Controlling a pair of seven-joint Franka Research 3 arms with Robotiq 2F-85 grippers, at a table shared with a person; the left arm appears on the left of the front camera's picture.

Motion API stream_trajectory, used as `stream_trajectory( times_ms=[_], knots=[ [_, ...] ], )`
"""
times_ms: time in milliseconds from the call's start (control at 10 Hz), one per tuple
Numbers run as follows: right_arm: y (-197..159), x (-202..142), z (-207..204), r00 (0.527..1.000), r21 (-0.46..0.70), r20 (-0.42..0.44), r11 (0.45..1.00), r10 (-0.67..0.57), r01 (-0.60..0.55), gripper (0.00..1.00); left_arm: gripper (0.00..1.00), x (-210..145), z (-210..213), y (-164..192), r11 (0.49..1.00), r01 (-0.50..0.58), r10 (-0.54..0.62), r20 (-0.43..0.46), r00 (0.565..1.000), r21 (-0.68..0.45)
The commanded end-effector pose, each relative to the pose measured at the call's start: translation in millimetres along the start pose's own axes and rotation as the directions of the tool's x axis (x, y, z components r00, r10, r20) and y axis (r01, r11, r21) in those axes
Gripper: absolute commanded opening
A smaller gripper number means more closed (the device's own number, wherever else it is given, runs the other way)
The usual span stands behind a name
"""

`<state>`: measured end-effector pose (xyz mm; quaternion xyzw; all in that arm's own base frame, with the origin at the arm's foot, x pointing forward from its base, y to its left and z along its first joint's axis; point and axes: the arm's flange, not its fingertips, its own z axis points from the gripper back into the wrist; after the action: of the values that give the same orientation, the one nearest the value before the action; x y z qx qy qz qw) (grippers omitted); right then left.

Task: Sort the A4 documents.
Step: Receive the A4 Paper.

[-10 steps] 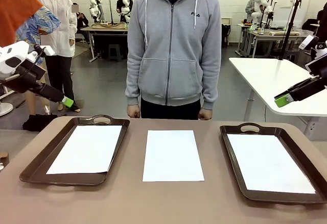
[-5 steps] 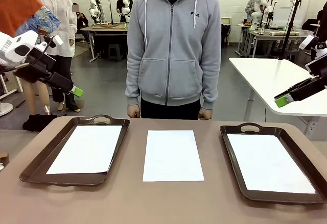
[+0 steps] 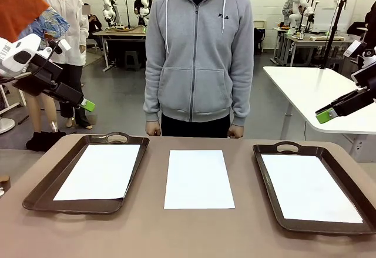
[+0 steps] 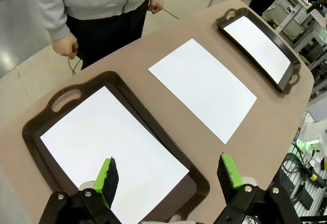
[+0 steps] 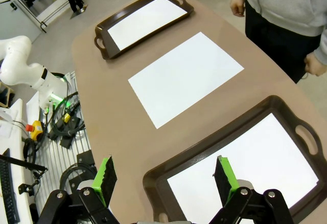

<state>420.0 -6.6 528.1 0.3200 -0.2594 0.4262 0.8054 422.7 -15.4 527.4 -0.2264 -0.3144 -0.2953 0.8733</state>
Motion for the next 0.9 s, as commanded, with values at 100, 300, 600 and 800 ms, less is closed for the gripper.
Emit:
stream_trajectory(
  times_ms=[100, 300, 600, 800],
  knots=[
    [0.8, 0.5, -0.4, 1.000, 0.004, 0.002, 1.000, 0.003, -0.003, 1.00, 1.00, 0.0, 0.0, 0.0, 1.000, 0.000, 0.000, 0.000, 1.000, 0.000],
    [0.8, 0.5, -0.4, 1.000, 0.004, 0.002, 1.000, 0.003, -0.003, 1.00, 1.00, 0.0, 0.0, 0.0, 1.000, 0.000, 0.000, 0.000, 1.000, 0.000],
    [0.8, 0.5, -0.4, 1.000, 0.004, 0.002, 1.000, 0.003, -0.003, 1.00, 1.00, 0.0, 0.0, 0.0, 1.000, 0.000, 0.000, 0.000, 1.000, 0.000],
    [0.8, 0.5, -0.4, 1.000, 0.004, 0.002, 1.000, 0.003, -0.003, 1.00, 1.00, 0.0, 0.0, 0.0, 1.000, 0.000, 0.000, 0.000, 1.000, 0.000]
  ],
)
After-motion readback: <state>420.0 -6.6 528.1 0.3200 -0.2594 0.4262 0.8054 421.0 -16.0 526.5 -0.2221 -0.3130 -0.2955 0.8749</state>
